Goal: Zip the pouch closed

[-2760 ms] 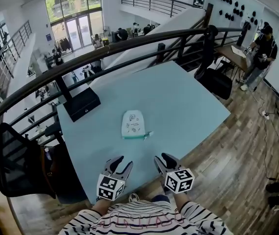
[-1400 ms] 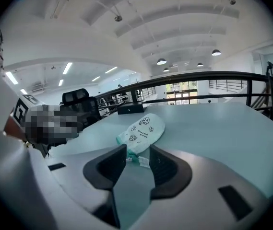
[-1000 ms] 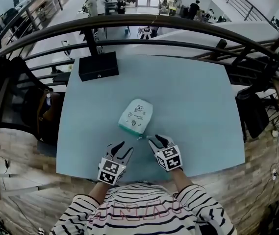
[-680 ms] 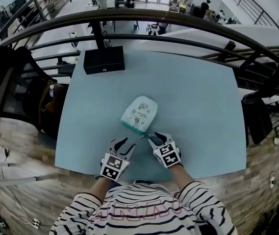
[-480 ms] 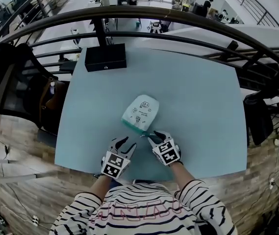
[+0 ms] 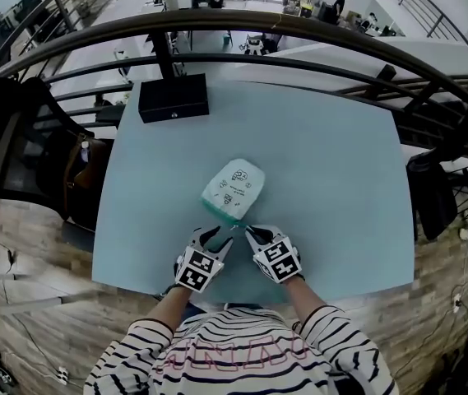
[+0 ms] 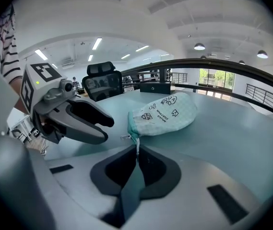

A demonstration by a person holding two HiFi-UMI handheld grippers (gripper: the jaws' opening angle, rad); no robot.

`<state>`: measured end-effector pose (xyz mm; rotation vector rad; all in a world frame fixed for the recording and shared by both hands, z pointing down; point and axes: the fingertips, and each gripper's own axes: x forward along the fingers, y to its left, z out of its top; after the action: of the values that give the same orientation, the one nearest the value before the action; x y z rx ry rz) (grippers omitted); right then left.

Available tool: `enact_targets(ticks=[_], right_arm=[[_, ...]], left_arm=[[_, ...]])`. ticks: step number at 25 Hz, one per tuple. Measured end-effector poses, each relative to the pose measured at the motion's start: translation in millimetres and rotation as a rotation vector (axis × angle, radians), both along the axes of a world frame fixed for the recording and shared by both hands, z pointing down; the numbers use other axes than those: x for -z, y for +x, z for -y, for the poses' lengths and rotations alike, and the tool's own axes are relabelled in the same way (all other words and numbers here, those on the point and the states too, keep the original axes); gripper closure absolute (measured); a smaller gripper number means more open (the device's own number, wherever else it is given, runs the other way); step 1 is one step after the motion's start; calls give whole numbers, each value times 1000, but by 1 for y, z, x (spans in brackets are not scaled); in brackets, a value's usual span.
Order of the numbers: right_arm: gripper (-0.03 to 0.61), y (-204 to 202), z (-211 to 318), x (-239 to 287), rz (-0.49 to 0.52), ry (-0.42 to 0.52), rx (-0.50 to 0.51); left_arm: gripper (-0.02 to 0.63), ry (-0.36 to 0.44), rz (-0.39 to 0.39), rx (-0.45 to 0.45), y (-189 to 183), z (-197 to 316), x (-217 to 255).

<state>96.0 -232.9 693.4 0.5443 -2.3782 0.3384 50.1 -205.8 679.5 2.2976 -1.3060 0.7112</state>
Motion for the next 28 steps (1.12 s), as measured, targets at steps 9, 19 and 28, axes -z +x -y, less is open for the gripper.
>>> enact_targets(ticks=[9, 19, 28], right_arm=[[540, -7, -7, 25, 58, 10, -12], [541, -11, -8, 29, 58, 7, -29], [541, -12, -11, 34, 63, -7, -70]], left_arm=[[462, -10, -33, -6, 7, 14, -5], [463, -2, -72, -24, 16, 23, 2], [508, 7, -50, 20, 5, 25, 5]])
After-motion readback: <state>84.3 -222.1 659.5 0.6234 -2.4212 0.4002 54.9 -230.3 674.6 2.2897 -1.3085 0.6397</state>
